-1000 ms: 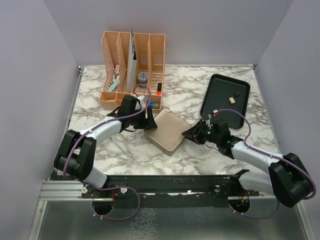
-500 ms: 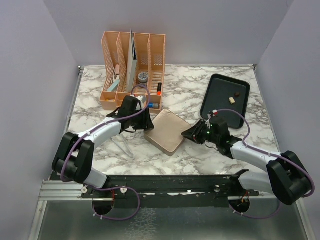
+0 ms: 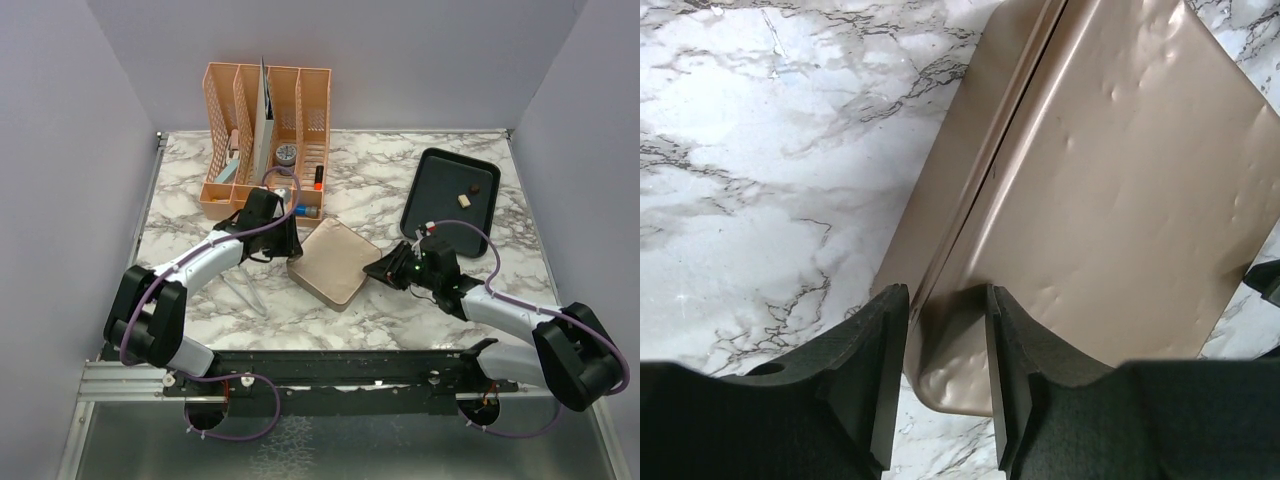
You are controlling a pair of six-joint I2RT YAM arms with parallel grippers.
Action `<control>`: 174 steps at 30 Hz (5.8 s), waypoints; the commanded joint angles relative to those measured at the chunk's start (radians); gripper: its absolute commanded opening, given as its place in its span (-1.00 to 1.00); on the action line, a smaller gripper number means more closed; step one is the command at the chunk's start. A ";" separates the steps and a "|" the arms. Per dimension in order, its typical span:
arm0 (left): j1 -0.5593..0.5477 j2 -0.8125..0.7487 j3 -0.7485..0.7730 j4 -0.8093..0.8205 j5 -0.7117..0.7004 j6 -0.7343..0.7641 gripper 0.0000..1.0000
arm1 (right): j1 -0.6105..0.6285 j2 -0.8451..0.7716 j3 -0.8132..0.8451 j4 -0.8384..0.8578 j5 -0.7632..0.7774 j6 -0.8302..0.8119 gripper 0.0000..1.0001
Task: Pack the chocolate
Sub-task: Close the box lid on the packing box.
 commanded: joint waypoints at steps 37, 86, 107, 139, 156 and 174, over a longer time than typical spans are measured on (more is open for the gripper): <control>0.022 -0.009 -0.048 -0.031 -0.079 -0.031 -0.46 | 0.005 -0.095 0.060 -0.165 0.041 -0.085 -0.38; -0.016 0.016 0.009 0.033 0.177 -0.087 -0.35 | 0.072 0.472 0.733 -0.398 0.097 -0.436 -0.52; -0.304 -0.284 -0.092 0.133 -0.162 -0.192 0.07 | 0.068 -0.054 0.439 -0.691 0.463 -0.385 0.56; -0.077 -0.097 -0.115 0.296 0.204 -0.156 0.02 | 0.017 0.414 0.750 -0.581 0.153 -0.736 0.38; -0.179 -0.108 -0.196 0.351 0.145 -0.226 -0.36 | -0.103 0.158 0.474 -0.552 0.111 -0.607 0.31; -0.275 -0.200 -0.233 0.361 0.116 -0.270 -0.14 | -0.106 0.538 0.745 -0.526 -0.060 -0.812 0.10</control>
